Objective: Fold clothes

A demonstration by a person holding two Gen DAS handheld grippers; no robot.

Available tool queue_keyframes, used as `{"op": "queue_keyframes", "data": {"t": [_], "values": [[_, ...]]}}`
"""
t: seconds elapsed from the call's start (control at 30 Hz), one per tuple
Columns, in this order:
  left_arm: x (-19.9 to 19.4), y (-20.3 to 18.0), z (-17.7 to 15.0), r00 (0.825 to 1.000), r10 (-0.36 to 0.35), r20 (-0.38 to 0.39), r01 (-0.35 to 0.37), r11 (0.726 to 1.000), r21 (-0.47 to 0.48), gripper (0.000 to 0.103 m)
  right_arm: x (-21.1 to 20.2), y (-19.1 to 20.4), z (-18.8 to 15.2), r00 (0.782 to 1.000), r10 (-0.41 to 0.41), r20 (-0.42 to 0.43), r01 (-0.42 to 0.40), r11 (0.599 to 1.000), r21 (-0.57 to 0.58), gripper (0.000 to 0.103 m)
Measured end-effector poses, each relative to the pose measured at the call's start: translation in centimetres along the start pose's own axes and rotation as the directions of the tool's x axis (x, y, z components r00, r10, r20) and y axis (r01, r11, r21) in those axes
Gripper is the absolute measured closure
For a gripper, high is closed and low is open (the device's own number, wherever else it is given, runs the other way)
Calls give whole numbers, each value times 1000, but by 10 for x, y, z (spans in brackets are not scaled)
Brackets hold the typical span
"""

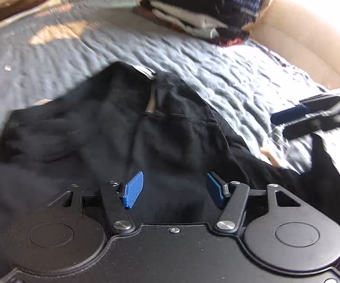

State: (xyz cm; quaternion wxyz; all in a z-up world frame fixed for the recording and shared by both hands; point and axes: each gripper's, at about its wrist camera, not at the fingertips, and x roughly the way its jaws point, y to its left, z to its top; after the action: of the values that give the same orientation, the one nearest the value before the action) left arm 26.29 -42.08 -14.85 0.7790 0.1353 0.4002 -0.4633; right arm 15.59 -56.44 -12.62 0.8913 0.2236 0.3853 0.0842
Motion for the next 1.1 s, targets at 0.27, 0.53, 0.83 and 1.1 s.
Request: {"op": "queue_keyframes", "data": {"t": [0.27, 0.53, 0.83, 1.1], "values": [[-158, 74, -73, 990, 138, 30, -134, 986, -98, 13, -39, 8, -9, 985, 165, -49, -169, 982, -86, 29], [-202, 120, -140, 985, 167, -40, -172, 955, -241, 12, -55, -5, -21, 974, 164, -155, -167, 986, -9, 27], [-167, 130, -161, 992, 118, -43, -125, 946, -299, 12, -48, -11, -38, 970, 126, -209, -108, 990, 93, 26], [-164, 136, -172, 996, 85, -13, -85, 939, -333, 68, -26, -6, -43, 954, 122, -275, -96, 990, 108, 25]]}}
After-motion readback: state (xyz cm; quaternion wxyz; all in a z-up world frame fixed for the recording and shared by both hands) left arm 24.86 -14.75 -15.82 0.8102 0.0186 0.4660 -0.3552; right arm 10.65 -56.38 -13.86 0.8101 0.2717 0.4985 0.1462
